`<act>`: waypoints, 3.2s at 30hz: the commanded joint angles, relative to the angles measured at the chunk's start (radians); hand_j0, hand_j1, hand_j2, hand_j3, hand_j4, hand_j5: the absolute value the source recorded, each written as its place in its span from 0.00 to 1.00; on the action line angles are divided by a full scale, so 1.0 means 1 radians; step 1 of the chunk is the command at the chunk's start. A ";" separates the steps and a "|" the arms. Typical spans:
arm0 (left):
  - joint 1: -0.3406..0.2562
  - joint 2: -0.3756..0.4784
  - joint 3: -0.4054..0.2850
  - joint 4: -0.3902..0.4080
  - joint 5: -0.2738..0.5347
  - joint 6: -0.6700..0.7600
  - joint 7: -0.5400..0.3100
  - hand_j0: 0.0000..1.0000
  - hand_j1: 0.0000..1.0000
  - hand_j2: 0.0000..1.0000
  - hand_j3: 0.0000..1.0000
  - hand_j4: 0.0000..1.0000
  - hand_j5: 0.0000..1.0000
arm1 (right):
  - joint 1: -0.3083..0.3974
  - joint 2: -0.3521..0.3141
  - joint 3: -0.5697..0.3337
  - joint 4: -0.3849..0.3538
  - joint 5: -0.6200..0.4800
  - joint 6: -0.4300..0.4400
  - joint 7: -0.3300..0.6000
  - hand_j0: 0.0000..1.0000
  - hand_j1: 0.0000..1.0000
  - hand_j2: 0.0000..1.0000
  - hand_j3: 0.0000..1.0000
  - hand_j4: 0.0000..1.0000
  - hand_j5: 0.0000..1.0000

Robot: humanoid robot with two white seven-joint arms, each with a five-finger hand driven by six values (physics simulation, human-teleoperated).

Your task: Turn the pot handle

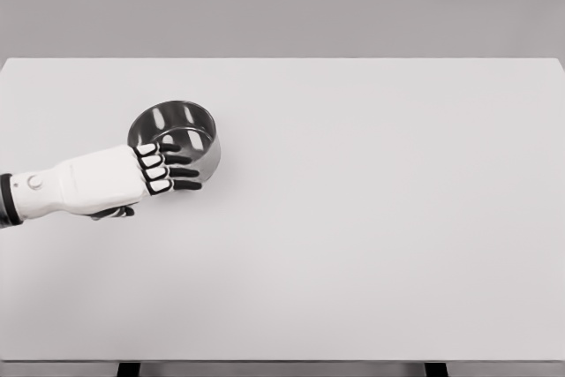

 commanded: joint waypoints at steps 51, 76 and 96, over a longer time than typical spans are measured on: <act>0.094 0.002 0.212 0.032 0.069 0.000 0.003 1.00 1.00 1.00 1.00 1.00 1.00 | -0.002 0.000 -0.001 0.000 0.000 0.000 0.000 1.00 1.00 1.00 1.00 1.00 1.00; 0.224 -0.102 0.294 0.113 0.046 0.000 0.002 1.00 1.00 1.00 1.00 1.00 1.00 | 0.000 0.000 -0.001 0.000 0.000 0.000 0.000 1.00 1.00 1.00 1.00 1.00 1.00; 0.224 -0.150 0.293 0.180 0.038 0.000 0.002 1.00 1.00 1.00 1.00 1.00 1.00 | -0.002 0.000 -0.001 0.000 0.000 0.000 0.000 1.00 1.00 1.00 1.00 1.00 1.00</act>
